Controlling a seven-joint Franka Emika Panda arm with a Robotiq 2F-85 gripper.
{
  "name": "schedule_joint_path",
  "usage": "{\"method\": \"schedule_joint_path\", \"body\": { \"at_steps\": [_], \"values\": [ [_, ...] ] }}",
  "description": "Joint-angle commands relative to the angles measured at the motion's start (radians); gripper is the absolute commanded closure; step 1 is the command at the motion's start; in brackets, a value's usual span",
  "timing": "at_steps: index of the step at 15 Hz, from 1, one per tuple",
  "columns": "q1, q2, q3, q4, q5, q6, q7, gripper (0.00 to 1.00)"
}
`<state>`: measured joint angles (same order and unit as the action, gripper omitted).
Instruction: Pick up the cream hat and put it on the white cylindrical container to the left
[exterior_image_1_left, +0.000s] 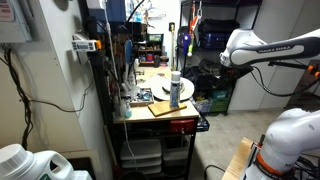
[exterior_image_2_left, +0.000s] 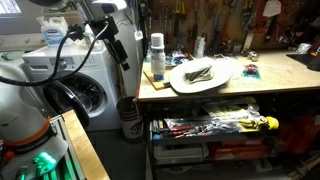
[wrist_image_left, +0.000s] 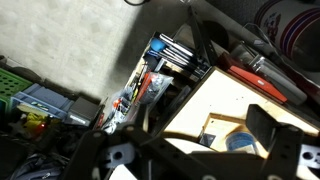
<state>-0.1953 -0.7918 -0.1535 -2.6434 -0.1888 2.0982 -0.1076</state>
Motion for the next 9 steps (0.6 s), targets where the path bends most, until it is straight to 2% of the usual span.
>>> {"method": "schedule_joint_path", "body": {
  "at_steps": [1, 4, 9],
  "values": [
    [-0.008, 0.058, -0.010, 0.047, 0.007, -0.034, 0.022, 0.00],
    [-0.038, 0.214, -0.066, 0.151, -0.014, 0.027, 0.010, 0.00],
    [0.003, 0.440, -0.164, 0.326, 0.046, 0.169, -0.161, 0.00]
  ]
}}
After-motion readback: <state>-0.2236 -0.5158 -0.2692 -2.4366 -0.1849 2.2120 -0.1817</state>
